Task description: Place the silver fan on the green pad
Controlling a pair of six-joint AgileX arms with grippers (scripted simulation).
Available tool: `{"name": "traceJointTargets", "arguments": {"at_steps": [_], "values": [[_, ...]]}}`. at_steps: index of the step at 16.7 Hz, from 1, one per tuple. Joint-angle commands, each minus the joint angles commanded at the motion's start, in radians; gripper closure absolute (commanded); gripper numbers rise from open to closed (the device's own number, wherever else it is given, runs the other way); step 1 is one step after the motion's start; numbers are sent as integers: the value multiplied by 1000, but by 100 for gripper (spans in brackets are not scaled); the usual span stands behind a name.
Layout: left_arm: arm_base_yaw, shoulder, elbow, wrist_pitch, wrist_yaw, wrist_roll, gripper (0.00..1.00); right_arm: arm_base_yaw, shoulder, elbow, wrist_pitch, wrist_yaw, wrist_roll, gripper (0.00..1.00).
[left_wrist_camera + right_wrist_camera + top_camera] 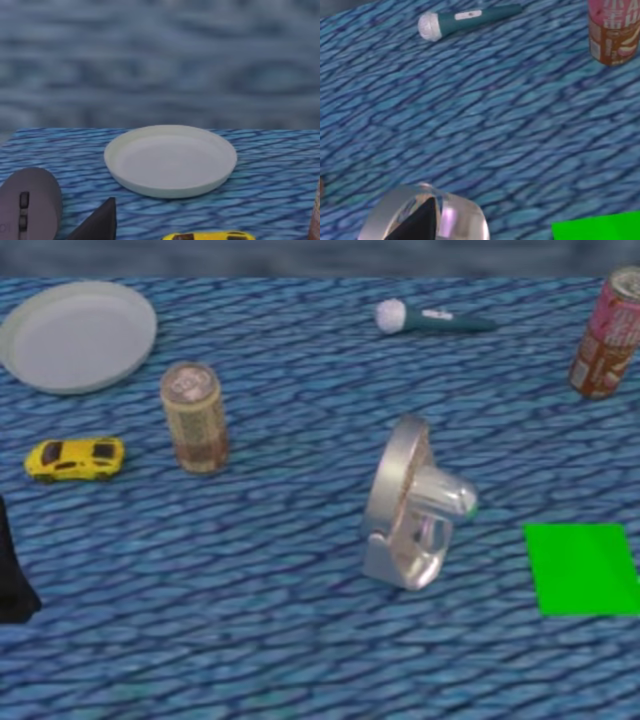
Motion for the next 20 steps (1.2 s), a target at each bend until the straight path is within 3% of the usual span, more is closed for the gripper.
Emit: {"name": "traceJointTargets", "arguments": {"at_steps": [10,15,20], "values": [[0,0,0,0,0,0,0,242,769,863,-538,-49,386,0],[0,0,0,0,0,0,0,326,1049,1071,-741,-64,490,0],[0,0,0,0,0,0,0,348,1125,1118,-798,-68,514,0]]}}
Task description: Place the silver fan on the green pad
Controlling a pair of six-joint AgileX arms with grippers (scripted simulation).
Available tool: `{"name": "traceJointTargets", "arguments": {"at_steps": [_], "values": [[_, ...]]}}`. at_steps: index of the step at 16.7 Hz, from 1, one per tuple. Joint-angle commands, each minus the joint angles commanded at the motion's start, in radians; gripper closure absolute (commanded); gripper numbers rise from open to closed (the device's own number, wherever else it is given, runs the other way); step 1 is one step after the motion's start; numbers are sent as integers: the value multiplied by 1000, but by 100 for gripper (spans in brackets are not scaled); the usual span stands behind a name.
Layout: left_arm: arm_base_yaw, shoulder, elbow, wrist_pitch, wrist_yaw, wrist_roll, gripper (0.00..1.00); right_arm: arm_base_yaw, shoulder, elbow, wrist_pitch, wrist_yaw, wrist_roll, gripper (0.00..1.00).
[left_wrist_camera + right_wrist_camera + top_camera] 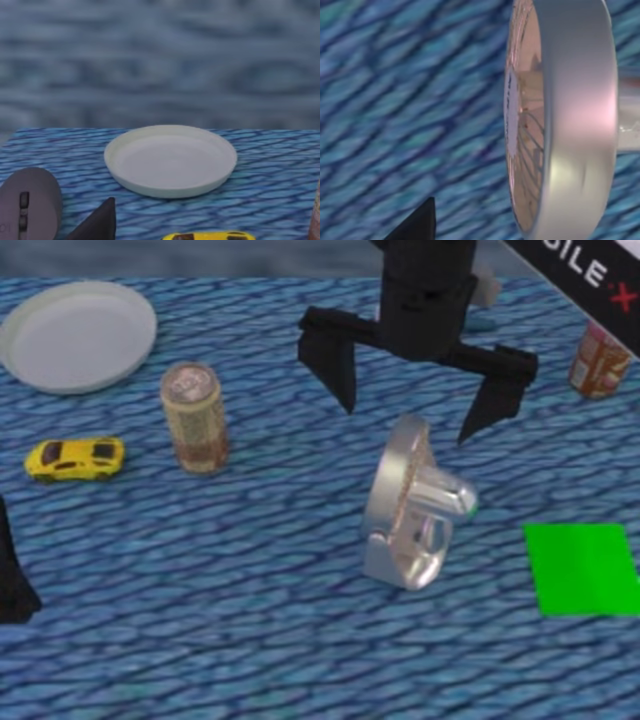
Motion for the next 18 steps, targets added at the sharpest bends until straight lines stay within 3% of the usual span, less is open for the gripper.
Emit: {"name": "traceJointTargets", "arguments": {"at_steps": [5,13,18], "values": [[0,0,0,0,0,0,0,-4,-4,-18,17,0,-2,0],[0,0,0,0,0,0,0,1,-80,-331,248,-1,0,0],[0,0,0,0,0,0,0,2,-85,-350,266,-1,1,0]]}}
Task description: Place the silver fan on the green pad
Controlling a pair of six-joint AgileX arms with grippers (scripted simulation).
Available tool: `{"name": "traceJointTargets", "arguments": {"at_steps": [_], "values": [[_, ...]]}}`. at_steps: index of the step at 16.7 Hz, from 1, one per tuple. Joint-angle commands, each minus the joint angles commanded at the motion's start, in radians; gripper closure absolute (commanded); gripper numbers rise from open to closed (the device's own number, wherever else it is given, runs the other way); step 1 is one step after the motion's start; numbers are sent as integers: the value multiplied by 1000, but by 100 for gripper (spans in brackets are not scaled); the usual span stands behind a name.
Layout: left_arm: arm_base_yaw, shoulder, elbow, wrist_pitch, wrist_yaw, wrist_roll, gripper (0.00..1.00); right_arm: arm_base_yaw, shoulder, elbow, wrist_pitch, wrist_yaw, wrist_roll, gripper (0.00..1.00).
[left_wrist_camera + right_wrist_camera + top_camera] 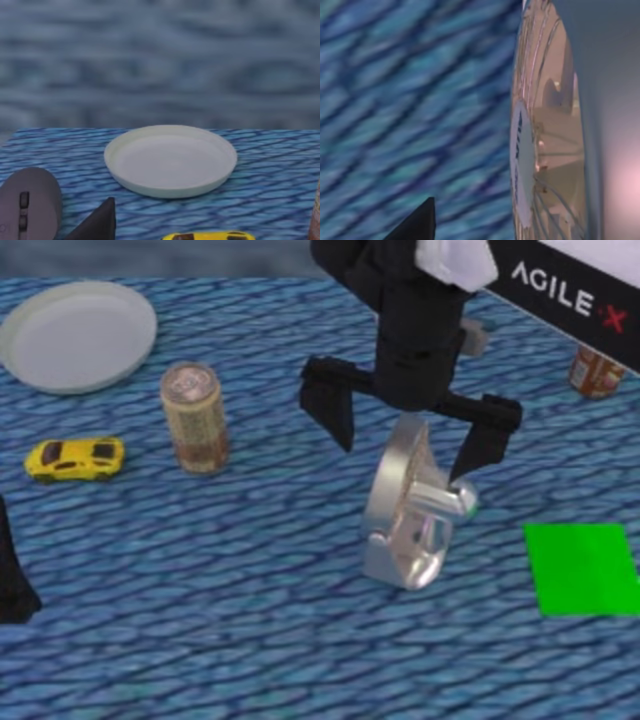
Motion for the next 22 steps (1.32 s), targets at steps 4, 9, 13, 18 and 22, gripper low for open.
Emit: {"name": "traceJointTargets", "arguments": {"at_steps": [4,9,13,18,22], "values": [[0,0,0,0,0,0,0,0,0,0,0,0,0,30],[0,0,0,0,0,0,0,0,0,0,0,0,0,68],[0,0,0,0,0,0,0,0,0,0,0,0,0,98],[0,0,0,0,0,0,0,0,0,0,0,0,0,100],[0,0,0,0,0,0,0,-3,-4,0,0,0,1,100]]}}
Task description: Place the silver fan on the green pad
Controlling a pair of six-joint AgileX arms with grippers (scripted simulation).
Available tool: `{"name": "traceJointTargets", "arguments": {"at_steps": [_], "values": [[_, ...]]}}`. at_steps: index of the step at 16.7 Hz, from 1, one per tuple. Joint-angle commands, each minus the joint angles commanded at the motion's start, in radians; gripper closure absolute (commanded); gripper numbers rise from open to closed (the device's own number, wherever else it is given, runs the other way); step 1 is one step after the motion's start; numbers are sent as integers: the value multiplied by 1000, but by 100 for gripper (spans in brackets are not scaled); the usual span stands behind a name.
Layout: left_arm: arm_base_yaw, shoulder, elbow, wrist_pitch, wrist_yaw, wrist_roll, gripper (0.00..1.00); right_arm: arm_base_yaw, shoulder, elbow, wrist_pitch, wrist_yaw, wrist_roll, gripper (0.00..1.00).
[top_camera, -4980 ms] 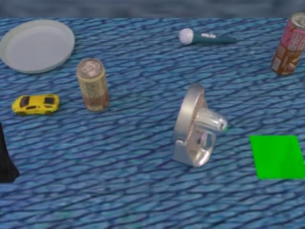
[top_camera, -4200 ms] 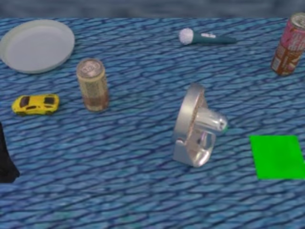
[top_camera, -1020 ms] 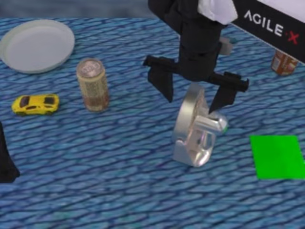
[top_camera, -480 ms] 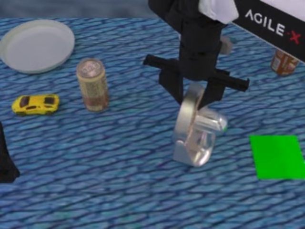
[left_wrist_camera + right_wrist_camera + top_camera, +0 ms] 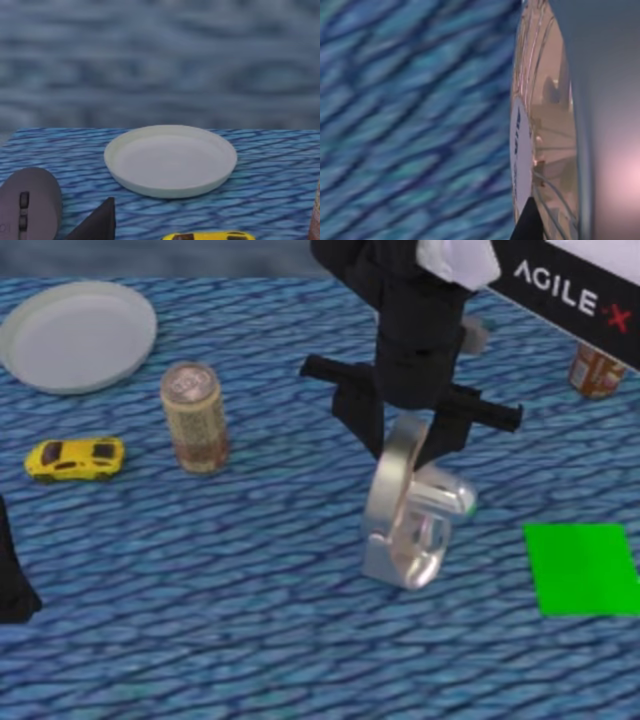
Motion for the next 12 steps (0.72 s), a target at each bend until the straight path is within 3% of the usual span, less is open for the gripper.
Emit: {"name": "traceJointTargets", "arguments": {"at_steps": [12], "values": [[0,0,0,0,0,0,0,8,86,352,-267,1,-1,100]]}}
